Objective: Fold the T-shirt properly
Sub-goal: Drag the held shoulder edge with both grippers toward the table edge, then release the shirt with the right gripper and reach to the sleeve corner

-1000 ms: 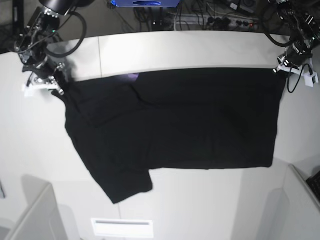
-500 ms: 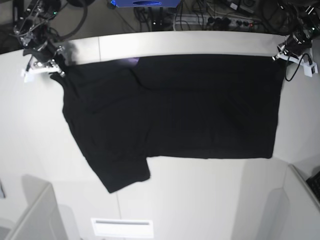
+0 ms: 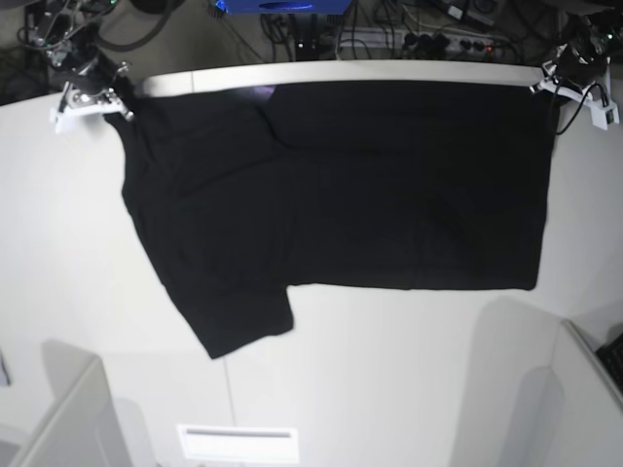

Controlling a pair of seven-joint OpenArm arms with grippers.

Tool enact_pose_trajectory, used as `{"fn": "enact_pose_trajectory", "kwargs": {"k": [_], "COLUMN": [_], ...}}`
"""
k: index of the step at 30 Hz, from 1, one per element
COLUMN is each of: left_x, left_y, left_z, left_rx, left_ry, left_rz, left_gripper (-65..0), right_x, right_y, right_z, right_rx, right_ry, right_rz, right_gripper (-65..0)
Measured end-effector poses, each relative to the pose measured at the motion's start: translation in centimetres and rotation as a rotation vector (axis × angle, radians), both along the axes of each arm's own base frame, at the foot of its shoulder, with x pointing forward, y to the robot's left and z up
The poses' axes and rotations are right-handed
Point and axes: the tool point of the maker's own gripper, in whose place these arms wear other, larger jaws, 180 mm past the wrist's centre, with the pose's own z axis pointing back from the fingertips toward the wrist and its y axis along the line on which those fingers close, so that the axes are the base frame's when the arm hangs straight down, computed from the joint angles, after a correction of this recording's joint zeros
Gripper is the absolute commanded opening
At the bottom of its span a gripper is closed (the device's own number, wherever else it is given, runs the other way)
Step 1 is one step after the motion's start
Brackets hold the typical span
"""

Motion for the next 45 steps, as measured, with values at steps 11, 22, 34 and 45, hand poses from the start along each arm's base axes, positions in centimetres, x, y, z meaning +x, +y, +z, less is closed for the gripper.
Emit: {"fn": "enact_pose_trajectory", "kwargs": {"k": [11, 22, 34, 45], "left_x": [-0.9, -1.4, -1.5, -3.9], "left_y": [0.0, 0.0, 0.1, 6.5], "left_z": [-0.3, -0.4, -0.4, 3.7], "left_rx": [0.0, 0.0, 0.006, 0.134], "left_ry": [0.024, 0.036, 0.039, -0.023], "left_rz": [0.0, 0.001, 0.0, 0.187], "left_gripper": [-65.0, -65.0, -41.1, -11.0], "right_x": [-1.0, -1.5, -2.2, -3.8], "right_y": [0.3, 0.7, 0.8, -3.1], "right_z": [1.6, 1.3, 1.0, 2.3], "right_rx": [-0.029, -0.016, -0.013, -0.074], "right_ry": [0.004, 0.022, 0.034, 0.022], "right_rz": [0.047, 0.044, 0.031, -0.12], "right_gripper": [-65.0, -65.0, -36.0, -35.7]}}
